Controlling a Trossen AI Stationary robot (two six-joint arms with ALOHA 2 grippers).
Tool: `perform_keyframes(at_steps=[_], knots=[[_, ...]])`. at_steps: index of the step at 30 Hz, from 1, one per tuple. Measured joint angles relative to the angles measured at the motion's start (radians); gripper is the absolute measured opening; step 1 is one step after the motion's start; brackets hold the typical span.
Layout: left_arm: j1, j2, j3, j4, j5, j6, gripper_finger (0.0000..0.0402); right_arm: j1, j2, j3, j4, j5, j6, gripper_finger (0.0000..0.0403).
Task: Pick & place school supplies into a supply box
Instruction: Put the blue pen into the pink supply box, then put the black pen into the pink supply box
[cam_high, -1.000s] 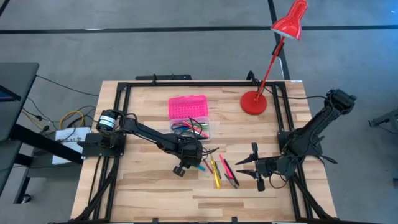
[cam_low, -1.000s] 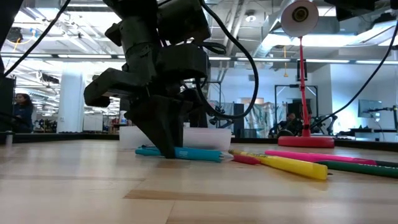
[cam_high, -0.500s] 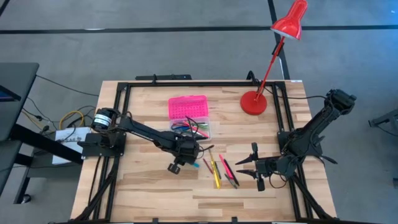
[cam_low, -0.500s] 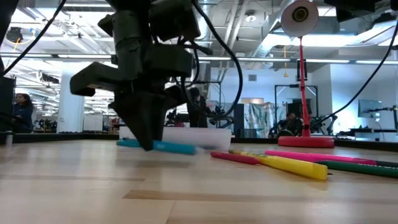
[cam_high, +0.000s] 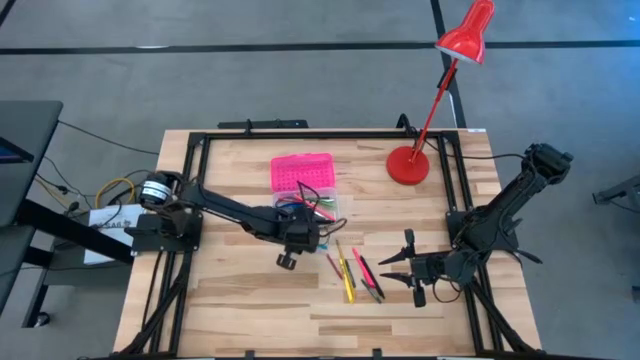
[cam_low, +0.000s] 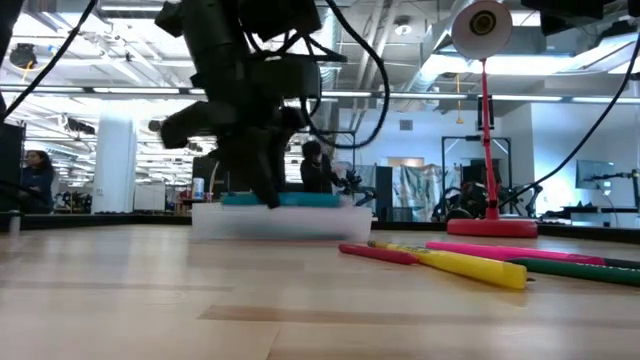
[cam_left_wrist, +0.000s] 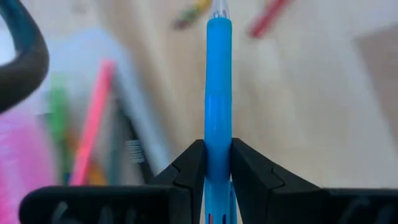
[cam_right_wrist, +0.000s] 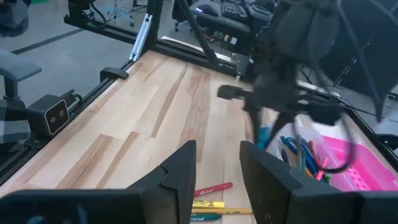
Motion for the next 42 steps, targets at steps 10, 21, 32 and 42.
perform_keyframes(at_steps=[10,21,32,42], knots=[[0.073,-0.109,0.002,0.006,-0.261,-0.065,0.0062,0.000,0.000,0.000,-0.005,0.000,0.000,0.0117],[0.233,-0.100,-0.033,-0.010,-0.099,-0.054,0.0062,0.000,0.000,0.000,-0.007,0.000,0.006,0.0117],[0.247,-0.100,-0.047,-0.007,-0.092,-0.002,0.0118,-0.050,0.000,0.000,-0.024,-0.001,0.053,0.0117],[0.196,-0.188,-0.047,-0.087,-0.037,-0.018,0.0151,-0.136,0.000,0.000,-0.120,-0.001,0.336,0.0117]])
